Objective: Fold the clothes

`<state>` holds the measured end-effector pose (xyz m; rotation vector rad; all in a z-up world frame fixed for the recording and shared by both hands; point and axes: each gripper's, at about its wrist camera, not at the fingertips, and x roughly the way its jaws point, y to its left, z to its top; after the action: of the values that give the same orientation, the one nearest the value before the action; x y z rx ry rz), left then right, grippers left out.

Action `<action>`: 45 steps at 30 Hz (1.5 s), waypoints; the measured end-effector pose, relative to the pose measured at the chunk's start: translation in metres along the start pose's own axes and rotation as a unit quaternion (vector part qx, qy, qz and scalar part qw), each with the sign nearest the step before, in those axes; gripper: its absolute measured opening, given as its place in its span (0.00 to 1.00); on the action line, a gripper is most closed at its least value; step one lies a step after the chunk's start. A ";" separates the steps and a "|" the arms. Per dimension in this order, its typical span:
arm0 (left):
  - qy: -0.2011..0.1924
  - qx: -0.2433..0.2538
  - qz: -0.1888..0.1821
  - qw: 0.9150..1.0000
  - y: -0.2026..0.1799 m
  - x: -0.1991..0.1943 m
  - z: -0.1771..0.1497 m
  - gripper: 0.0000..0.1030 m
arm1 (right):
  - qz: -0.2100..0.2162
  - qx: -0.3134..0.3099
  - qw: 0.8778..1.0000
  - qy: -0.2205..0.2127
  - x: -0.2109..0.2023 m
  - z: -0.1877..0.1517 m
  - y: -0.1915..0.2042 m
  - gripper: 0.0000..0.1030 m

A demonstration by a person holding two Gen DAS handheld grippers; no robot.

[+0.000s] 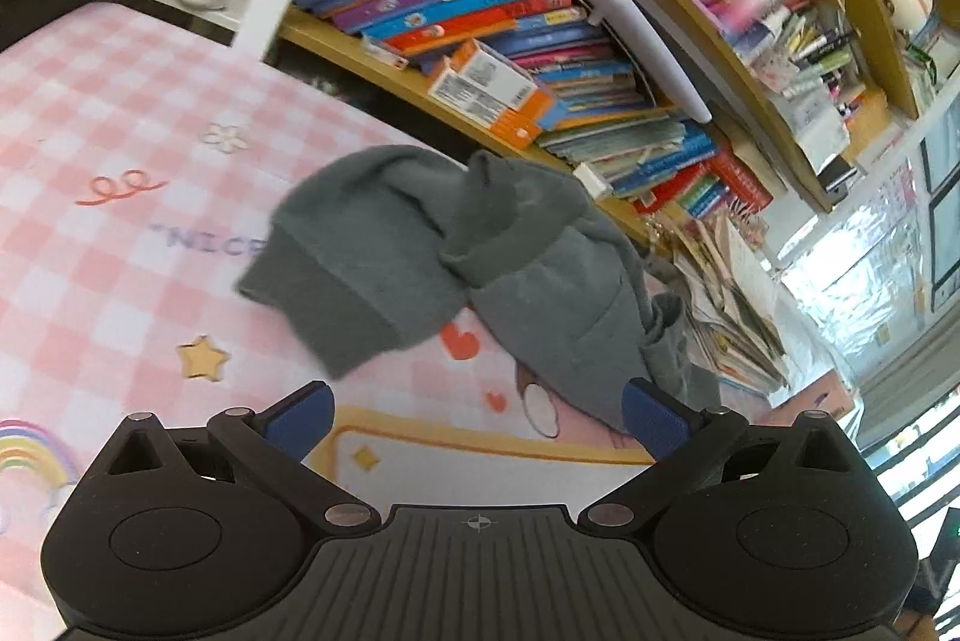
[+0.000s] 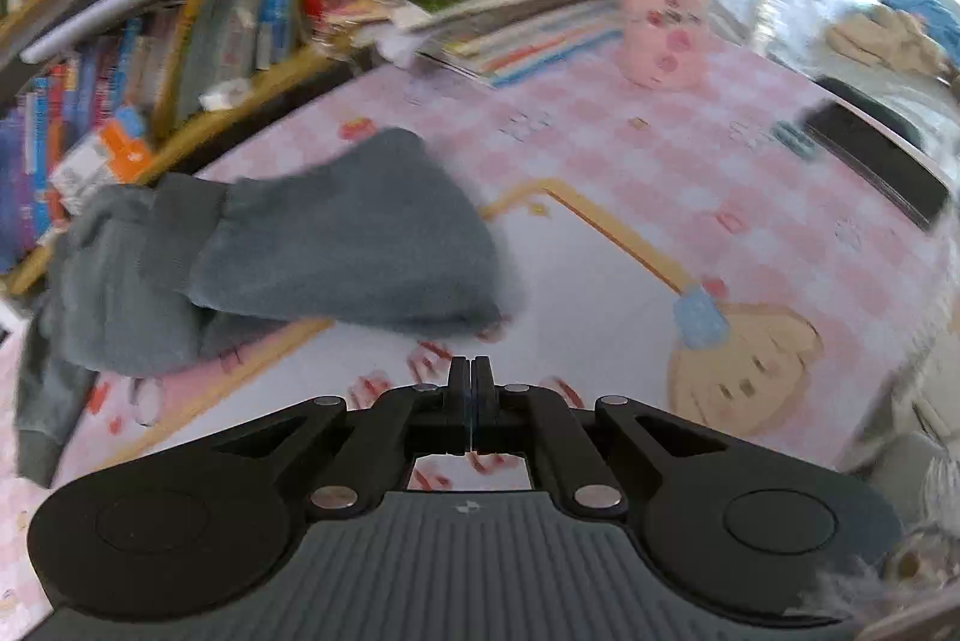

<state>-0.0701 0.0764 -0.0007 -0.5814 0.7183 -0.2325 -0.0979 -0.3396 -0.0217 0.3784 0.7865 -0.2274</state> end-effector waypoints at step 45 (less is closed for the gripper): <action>0.011 -0.016 0.099 0.995 -0.017 0.029 0.004 0.72 | 0.357 -0.550 0.740 0.153 0.002 -0.053 0.129 0.09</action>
<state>-0.0458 0.0526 -0.0041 -0.5348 0.7960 -0.0430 -0.0872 -0.2002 -0.0255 -0.4528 0.9059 1.0434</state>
